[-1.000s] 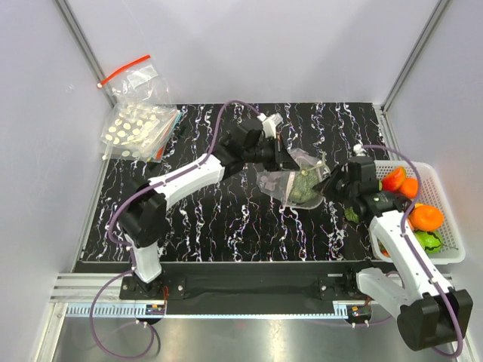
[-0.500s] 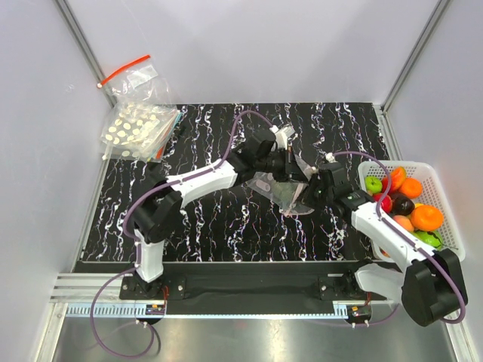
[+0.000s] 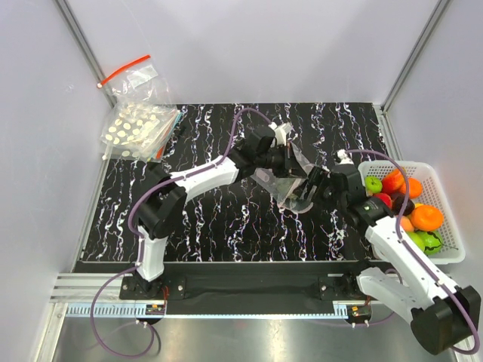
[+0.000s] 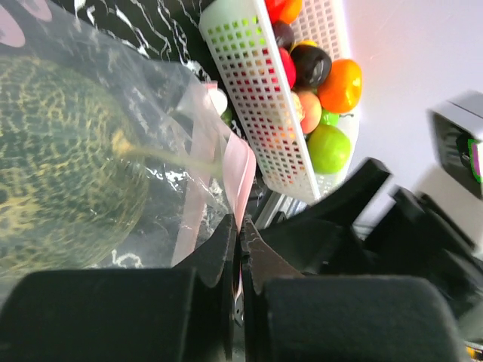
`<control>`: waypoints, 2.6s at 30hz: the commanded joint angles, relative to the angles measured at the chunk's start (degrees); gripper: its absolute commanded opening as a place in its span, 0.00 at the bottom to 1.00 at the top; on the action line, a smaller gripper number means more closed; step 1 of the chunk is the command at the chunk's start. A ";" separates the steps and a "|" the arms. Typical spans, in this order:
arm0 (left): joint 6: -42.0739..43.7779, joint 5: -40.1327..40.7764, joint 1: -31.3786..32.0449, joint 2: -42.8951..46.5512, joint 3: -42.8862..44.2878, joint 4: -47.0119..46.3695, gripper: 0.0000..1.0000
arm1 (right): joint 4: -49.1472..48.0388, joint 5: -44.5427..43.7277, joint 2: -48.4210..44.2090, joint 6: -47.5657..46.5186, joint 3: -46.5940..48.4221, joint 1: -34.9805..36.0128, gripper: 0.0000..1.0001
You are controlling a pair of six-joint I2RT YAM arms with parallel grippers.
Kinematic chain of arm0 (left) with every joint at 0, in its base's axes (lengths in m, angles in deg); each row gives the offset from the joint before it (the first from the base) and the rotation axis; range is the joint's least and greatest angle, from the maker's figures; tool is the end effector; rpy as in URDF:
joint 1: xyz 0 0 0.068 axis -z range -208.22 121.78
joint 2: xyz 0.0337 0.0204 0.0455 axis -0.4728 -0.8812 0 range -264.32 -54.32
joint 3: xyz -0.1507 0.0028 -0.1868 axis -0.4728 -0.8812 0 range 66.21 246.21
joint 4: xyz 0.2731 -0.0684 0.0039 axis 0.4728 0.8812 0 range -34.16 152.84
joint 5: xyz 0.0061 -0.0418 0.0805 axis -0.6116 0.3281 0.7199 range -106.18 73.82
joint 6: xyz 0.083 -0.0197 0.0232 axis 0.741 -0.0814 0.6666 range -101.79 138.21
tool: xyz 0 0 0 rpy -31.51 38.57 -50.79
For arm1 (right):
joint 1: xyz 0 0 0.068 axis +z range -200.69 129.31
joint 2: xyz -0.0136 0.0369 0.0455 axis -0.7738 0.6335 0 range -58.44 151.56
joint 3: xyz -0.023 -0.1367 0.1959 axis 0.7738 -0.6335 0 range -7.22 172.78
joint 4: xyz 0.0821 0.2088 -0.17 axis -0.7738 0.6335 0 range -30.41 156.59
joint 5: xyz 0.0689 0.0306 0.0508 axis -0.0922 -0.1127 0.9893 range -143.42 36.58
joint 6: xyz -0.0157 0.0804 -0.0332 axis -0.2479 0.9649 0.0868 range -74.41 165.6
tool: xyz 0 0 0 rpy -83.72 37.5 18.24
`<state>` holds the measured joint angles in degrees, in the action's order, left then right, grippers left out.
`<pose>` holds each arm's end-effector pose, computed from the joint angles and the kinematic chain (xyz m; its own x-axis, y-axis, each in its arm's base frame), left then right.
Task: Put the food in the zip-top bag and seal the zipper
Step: Adjust the zipper food storage bag at the center of the board.
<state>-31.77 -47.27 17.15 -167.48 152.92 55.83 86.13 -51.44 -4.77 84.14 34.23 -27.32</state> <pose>0.3239 -0.3858 0.1972 -0.9166 -0.0049 -0.3997 0.3612 0.4179 -0.8336 0.2520 0.1117 0.2055 -0.7120 0.3708 -0.5964 0.0287 0.8639 0.5029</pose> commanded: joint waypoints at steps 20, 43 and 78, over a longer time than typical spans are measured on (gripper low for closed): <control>-0.65 -2.39 -2.03 -1.18 3.90 -3.15 0.04 | -1.57 -8.13 -9.12 12.69 -10.25 0.44 0.65; 0.05 -3.36 -3.44 2.51 3.19 -1.41 0.04 | -7.85 -19.99 2.59 11.12 -4.64 0.35 0.00; 19.65 13.60 -4.32 23.78 9.97 29.72 0.05 | 23.21 -5.15 6.01 -9.10 42.59 0.35 0.00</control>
<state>-11.83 -33.48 13.26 -146.59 164.14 91.74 110.90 -59.53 1.40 76.99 76.55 -27.21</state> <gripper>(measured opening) 0.049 0.012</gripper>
